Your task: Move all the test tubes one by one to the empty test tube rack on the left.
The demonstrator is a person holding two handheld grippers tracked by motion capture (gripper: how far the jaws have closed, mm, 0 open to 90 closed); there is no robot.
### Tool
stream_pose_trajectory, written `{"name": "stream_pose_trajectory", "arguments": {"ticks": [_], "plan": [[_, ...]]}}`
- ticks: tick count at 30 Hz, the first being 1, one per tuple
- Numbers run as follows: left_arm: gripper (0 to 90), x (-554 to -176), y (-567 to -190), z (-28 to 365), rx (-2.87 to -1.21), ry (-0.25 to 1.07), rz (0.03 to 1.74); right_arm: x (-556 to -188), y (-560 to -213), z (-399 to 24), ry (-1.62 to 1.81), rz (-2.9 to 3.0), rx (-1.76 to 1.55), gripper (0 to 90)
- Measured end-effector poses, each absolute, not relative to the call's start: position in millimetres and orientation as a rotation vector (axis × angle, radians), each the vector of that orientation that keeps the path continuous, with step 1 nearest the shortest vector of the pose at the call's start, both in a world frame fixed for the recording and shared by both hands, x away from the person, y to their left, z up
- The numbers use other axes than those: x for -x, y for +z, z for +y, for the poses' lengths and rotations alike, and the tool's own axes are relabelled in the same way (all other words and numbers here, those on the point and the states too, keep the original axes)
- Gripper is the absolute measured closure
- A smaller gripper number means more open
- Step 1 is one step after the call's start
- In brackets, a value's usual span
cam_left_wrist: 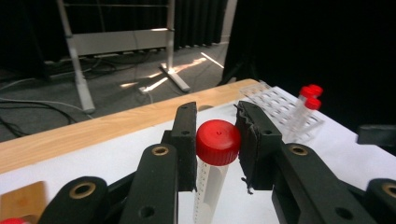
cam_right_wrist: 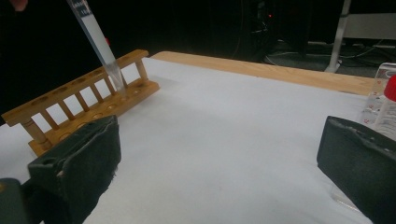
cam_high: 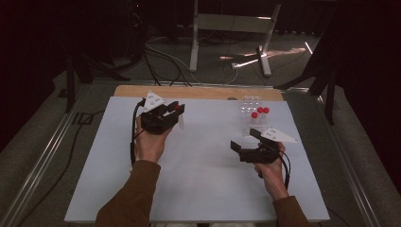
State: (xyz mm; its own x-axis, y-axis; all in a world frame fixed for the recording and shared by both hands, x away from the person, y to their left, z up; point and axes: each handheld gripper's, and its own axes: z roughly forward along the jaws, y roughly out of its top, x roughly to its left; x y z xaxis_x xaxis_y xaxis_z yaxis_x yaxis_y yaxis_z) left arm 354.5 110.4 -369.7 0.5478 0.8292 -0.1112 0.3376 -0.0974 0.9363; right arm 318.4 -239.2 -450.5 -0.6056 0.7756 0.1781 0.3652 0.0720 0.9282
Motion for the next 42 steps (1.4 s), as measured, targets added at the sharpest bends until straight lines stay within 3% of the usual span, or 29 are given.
{"name": "stream_pose_trajectory", "arguments": {"ticks": [16, 42], "plan": [[70.9, -361, -356, 151, -1.628, 0.641, 1.075, -319, -452, -239, 1.554, 1.99, -1.15, 0.0], [70.9, -362, -376, 185, -1.662, 0.719, 1.209, -319, -451, -242, 1.566, 1.977, -1.158, 0.0]]}}
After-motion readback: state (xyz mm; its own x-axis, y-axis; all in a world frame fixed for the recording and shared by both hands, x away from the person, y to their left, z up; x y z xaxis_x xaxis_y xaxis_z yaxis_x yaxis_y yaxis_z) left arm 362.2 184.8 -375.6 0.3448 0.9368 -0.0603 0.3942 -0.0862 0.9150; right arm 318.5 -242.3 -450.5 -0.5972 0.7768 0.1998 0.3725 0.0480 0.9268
